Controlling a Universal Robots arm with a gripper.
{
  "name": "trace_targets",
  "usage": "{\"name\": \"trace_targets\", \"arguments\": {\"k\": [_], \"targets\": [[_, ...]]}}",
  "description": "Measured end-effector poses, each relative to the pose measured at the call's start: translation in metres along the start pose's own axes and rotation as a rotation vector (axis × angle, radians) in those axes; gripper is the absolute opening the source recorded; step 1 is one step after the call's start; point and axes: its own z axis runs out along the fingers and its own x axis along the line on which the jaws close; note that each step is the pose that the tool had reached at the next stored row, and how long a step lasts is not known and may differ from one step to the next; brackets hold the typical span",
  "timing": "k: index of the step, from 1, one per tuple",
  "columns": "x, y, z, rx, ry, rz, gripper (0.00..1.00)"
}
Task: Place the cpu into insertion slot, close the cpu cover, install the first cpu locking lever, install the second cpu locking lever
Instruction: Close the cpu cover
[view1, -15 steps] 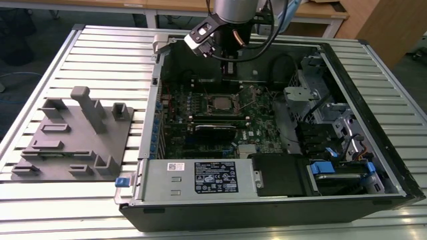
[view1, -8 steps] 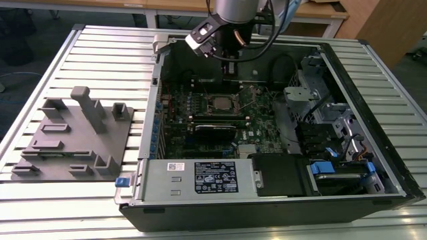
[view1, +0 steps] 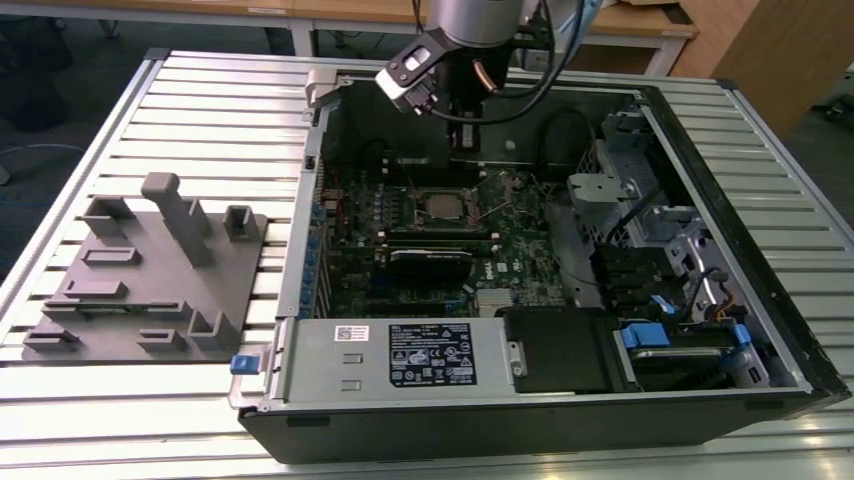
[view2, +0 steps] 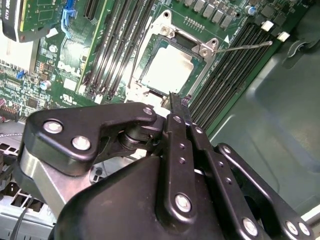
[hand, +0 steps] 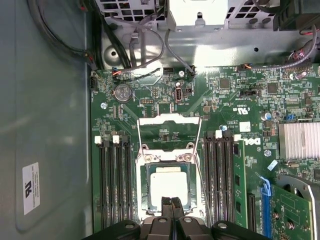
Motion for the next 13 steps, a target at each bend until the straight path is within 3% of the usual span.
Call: {"name": "trace_targets", "arguments": {"k": [7, 13], "targets": [[0.0007, 0.0073, 0.0005, 0.0000, 0.0000, 0.000, 0.10], [0.0020, 0.0175, 0.0011, 0.0000, 0.0000, 0.000, 0.10]]}}
